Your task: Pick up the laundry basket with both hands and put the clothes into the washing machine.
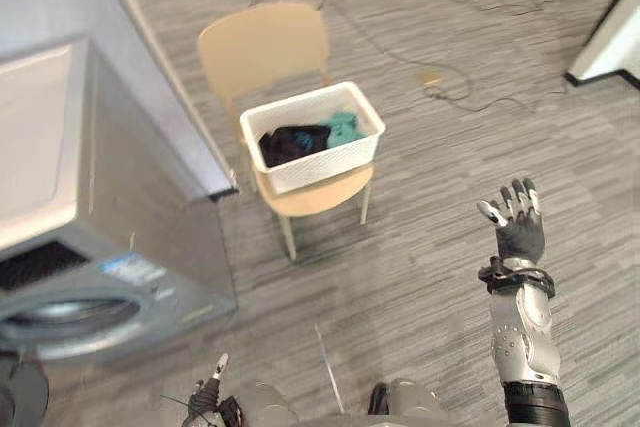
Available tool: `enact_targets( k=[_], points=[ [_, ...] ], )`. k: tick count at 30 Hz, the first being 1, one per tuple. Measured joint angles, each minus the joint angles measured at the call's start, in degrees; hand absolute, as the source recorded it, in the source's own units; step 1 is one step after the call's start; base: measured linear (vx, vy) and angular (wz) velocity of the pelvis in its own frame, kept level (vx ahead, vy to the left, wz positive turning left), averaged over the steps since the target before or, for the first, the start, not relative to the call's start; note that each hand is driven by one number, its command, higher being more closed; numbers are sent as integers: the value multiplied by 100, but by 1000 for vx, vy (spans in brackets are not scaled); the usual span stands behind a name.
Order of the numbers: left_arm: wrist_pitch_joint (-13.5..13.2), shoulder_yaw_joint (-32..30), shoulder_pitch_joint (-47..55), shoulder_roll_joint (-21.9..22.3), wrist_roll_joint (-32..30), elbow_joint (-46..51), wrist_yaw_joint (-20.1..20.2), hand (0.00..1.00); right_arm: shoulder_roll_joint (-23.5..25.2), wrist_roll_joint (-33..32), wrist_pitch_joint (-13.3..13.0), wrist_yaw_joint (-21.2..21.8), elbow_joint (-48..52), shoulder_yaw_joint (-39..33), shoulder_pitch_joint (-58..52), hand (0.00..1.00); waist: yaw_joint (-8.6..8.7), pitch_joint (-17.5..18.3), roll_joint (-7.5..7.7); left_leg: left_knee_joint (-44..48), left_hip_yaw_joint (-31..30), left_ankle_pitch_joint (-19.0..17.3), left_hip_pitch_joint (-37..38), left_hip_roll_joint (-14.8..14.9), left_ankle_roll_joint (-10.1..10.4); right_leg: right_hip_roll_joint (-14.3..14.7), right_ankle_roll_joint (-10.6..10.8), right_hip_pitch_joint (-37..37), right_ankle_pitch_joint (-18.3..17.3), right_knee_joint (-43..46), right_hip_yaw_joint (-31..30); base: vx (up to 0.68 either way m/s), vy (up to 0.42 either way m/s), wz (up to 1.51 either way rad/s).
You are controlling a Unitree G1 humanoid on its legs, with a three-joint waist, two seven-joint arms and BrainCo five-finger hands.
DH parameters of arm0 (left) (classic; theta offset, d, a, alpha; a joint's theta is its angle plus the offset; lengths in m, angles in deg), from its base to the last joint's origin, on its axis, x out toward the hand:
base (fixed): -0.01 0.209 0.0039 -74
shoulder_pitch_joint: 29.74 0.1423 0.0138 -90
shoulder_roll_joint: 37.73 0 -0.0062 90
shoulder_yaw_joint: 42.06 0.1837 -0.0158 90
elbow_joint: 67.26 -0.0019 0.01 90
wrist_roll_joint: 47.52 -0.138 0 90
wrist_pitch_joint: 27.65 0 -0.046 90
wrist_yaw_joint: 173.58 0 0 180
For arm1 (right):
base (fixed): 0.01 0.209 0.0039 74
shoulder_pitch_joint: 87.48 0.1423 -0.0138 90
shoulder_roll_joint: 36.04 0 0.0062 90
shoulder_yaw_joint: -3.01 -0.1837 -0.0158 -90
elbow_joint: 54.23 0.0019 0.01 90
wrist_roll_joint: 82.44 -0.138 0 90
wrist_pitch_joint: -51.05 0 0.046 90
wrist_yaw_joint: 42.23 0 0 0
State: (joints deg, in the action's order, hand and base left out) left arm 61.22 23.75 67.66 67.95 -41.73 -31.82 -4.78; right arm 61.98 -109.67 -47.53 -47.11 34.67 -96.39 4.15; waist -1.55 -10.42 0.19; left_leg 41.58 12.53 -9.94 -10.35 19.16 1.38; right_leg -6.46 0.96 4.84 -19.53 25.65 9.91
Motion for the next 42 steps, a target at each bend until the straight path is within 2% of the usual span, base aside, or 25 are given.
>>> enact_targets(
  k=[2, 4, 6, 7, 8, 9, 10, 11, 12, 13, 14, 15, 16, 17, 19, 22, 23, 24, 25, 26, 29, 32, 35, 38, 42],
  points=[
    [-43, 70, 49, -20, 80, -5, 5, 0, -16, 274, 0, 9, -50, 87, 30, 0, -119, 11, -1, -301, 140, -318, -367, -594, -172, 28, 28, -204, 15, -258, -159, 282, 110, -52],
    [-63, 162, 45, -47, 108, -2, 69, 0, -20, 326, 0, 12, -101, 252, 92, 0, -245, 68, -5, -882, 109, -450, -363, -1008, -104, -69, 172, -331, 92, -606, -231, 305, 154, -9],
    [-70, 136, 115, 4, 140, -20, 121, 0, -41, 374, 46, 28, -314, 537, 422, 0, -281, 93, -102, -1479, 28, -646, 165, -990, 385, 55, 325, -508, 332, -975, -206, 266, 121, -24],
    [-67, 97, 168, -31, 141, -21, 121, 0, 5, 482, 82, 39, -375, 748, 498, 0, -417, 73, -134, -856, 16, -612, 57, -926, 342, 133, 334, -818, 597, -1273, -239, 379, 195, -54],
    [-81, 100, 185, -23, 145, -53, 139, 0, 134, 599, 73, 96, -533, 940, 670, 0, -605, 31, -123, 357, -74, -741, -516, -945, 97, 76, 267, -1070, 722, -1315, -395, 345, 246, -39],
    [-72, 92, 177, 11, 162, -111, 148, 0, 145, 679, 43, 123, -705, 1029, 821, 0, -600, 69, -61, 55, -90, -902, -531, -1169, 6, -65, 317, -1154, 691, -1285, -394, 387, 334, -47],
    [-54, 94, 313, 149, 245, -170, 238, 0, 65, 813, 36, 143, -894, 1258, 1055, 0, -639, 119, -292, -1104, -109, -598, -380, -1339, -402, 26, 483, -1102, 597, -793, -356, 306, 299, -53],
    [-36, 95, 349, 58, 265, -274, 260, 0, 229, 1026, 89, 188, -1035, 1506, 1124, 0, -737, 123, -94, -946, 81, -695, -135, -1372, -451, -183, 868, -802, 450, 251, -525, 324, 235, -37],
    [-34, 102, 361, -1, 268, -309, 263, 0, 322, 1150, 137, 241, -1036, 1591, 1087, 0, -709, 136, -47, -940, 53, -735, -66, -1387, -495, -226, 1121, -585, 569, 803, -549, 358, 141, 2],
    [-31, 129, 321, -92, 266, -389, 274, 0, 492, 1340, 214, 285, -1037, 1702, 962, 0, -631, 120, 14, -1021, -87, -825, 138, -1393, -515, -263, 1472, -139, 1053, 1849, -579, 360, 62, 62],
    [69, 126, 281, -147, 248, -460, 227, 0, 563, 1562, 328, 322, -1034, 1804, 796, 0, -542, 108, 18, -1196, -290, -867, 418, -1404, -491, -343, 1376, 119, 1047, 2718, -458, 404, 45, 93],
    [90, 120, 280, -165, 248, -448, 213, 0, 516, 1804, 398, 368, -1026, 1840, 623, 0, -513, 87, -35, -1442, -474, -854, 743, -1434, -472, -484, 1059, 235, 894, 3084, -115, 310, 13, 78],
    [87, 115, 281, -167, 248, -445, 211, 0, 511, 1873, 411, 367, -1023, 1838, 585, 0, -515, 112, -26, -1509, -509, -849, 817, -1439, -466, -519, 973, 270, 847, 3099, -39, 272, -9, 78],
    [83, 105, 265, -190, 248, -419, 206, 0, 479, 2056, 453, 363, -993, 1834, 535, 0, -508, 205, 77, -1730, -708, -823, 933, -1480, -424, -588, 693, 471, 691, 2789, 117, 185, -29, 57],
    [80, 142, 133, -199, 243, -393, 222, 0, 314, 2309, 453, 341, -794, 1784, 553, 0, -410, 258, 176, -1777, -1130, -796, 881, -1578, -374, -517, 515, 707, 555, 1817, -117, 259, -118, 108],
    [79, 232, -100, -135, 156, -388, 221, 0, 24, 2639, 460, 233, -680, 1473, 559, 0, -365, 224, 91, -1919, -1838, -707, 853, -1608, -197, -16, 554, 963, 575, 462, -1461, 226, -213, 119],
    [72, 296, -168, -138, 85, -385, 218, 0, -114, 2804, 471, 188, -647, 1296, 550, 0, -310, 235, 130, -1912, -2157, -709, 848, -1643, -69, 116, 763, 951, 730, -81, -1981, 182, -283, 136],
    [67, 358, -174, -187, 62, -359, 220, 0, -173, 2914, 474, 142, -637, 1218, 550, 0, -304, 256, 195, -1896, -2301, -723, 849, -1701, 37, 103, 860, 904, 923, -358, -2172, 189, -358, 157],
    [66, 392, -160, -306, 8, -253, 232, 0, -254, 3098, 481, 73, -584, 1107, 551, 0, -305, 237, 407, -1847, -2542, -796, 866, -1887, 204, -46, 957, 891, 1549, -631, -2267, 162, -419, 136],
    [63, 384, -175, -161, -6, -169, 224, 0, -516, 3357, 506, 2, -558, 1042, 570, 0, -289, 221, 132, -1813, -2826, -822, 796, -1708, 335, 50, 856, 849, 1415, -395, -1970, 155, -454, 127],
    [30, 382, -118, 138, -8, 2, 248, 0, -850, 3827, 526, -29, -220, 801, 545, 0, -313, 273, -104, -2202, -3299, -530, 592, -1378, 649, 175, 586, 835, 1260, -471, -1277, 63, -327, 100],
    [-18, 381, -119, 164, 11, 132, 286, 0, -1005, 3983, 525, -37, -181, 639, 548, 0, -381, 245, -51, -2595, -3593, -59, 460, -1215, 849, 141, 368, 794, 1145, -394, -621, -7, -286, 113],
    [-49, 375, -120, 115, 37, 282, 362, 0, -1079, 4143, 523, -34, -209, 570, 558, 0, -373, 167, 80, -2665, -3321, 339, 89, -1153, 745, -20, 260, 829, 1079, -380, -26, -55, -162, 117],
    [-67, 314, -117, 61, 96, 281, 357, 0, -1164, 4363, 526, -37, -574, 584, 792, 0, -408, 83, 115, -2675, -2002, 405, -129, -951, 582, -101, 223, 884, 1076, -367, 269, -102, -39, 58],
    [-72, 323, -88, -158, 76, 192, 357, 0, -1469, 4615, 521, -47, -1304, 844, 1420, 0, -487, -277, 155, -2725, -1814, 420, -357, -1060, 594, -241, 294, 1118, 1185, -385, 239, -146, 81, 0]
  ],
)
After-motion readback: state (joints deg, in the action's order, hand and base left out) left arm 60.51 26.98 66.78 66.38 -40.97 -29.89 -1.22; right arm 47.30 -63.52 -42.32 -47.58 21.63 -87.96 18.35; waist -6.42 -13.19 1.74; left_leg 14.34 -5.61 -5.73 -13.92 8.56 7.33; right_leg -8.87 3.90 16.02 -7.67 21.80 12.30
